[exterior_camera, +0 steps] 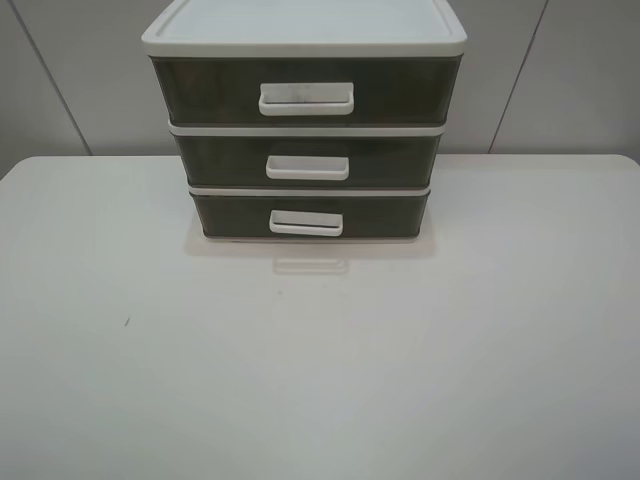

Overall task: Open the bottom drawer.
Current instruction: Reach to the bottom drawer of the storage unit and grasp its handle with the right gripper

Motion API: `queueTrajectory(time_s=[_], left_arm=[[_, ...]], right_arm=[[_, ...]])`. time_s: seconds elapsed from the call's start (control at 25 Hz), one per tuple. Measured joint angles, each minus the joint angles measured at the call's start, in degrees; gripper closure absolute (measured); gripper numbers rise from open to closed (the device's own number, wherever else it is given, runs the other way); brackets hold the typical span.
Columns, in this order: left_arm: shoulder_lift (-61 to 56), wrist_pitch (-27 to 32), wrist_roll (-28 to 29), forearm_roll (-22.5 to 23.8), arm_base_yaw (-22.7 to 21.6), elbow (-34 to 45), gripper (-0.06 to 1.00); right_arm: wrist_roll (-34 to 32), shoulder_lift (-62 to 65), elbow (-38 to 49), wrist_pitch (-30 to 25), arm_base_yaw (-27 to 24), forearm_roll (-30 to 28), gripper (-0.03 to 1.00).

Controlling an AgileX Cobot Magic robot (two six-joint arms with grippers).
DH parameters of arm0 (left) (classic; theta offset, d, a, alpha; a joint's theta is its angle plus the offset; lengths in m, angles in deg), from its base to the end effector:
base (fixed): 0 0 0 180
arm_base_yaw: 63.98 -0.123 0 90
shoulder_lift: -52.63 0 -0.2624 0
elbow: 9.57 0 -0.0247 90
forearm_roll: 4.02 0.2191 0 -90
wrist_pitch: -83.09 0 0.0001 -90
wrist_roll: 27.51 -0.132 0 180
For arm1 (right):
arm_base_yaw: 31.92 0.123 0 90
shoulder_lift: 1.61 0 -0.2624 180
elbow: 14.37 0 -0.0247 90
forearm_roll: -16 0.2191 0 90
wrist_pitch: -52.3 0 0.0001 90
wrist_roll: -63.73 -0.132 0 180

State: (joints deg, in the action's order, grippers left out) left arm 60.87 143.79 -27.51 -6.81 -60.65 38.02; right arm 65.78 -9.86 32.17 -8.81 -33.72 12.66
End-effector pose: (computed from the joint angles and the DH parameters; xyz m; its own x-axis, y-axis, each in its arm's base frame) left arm 0.0253 -0.0071 0.2452 -0.4476 0.0022 -0.8942 0.0853 0.9955 -0.0403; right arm 0.0234 -0.0075 0.2496 -0.4400 -0.0500 -0.8966 0.0492 0.9956 -0.0797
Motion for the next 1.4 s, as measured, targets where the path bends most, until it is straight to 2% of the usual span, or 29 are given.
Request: queueTrajectory(time_s=[0.36, 0.52, 0.68, 0.8, 1.0, 1.2, 1.4], left_arm=[[0.0, 0.0, 0.0, 0.0, 0.0, 0.0, 0.20], [0.0, 0.0, 0.0, 0.0, 0.0, 0.0, 0.20], [0.0, 0.0, 0.0, 0.0, 0.0, 0.0, 0.20], [0.0, 0.0, 0.0, 0.0, 0.0, 0.0, 0.20], [0.0, 0.0, 0.0, 0.0, 0.0, 0.0, 0.20], [0.0, 0.0, 0.0, 0.0, 0.0, 0.0, 0.20], [0.0, 0.0, 0.0, 0.0, 0.0, 0.0, 0.20]], right_arm=[[-0.1, 0.0, 0.0, 0.0, 0.0, 0.0, 0.17], [-0.7, -1.1, 0.0, 0.0, 1.6, -0.5, 0.17], [-1.3, -11.0, -0.1, 0.1, 4.7, -1.7, 0.17], [-1.3, -23.5, -1.5, 1.7, 6.6, -1.7, 0.17], [-1.4, -43.5, -8.2, 9.5, 12.6, -2.2, 0.17], [-1.4, -60.7, -13.5, 21.8, 22.9, -6.6, 0.17], [-1.3, -73.5, -14.2, 34.3, 30.7, -11.0, 0.17]])
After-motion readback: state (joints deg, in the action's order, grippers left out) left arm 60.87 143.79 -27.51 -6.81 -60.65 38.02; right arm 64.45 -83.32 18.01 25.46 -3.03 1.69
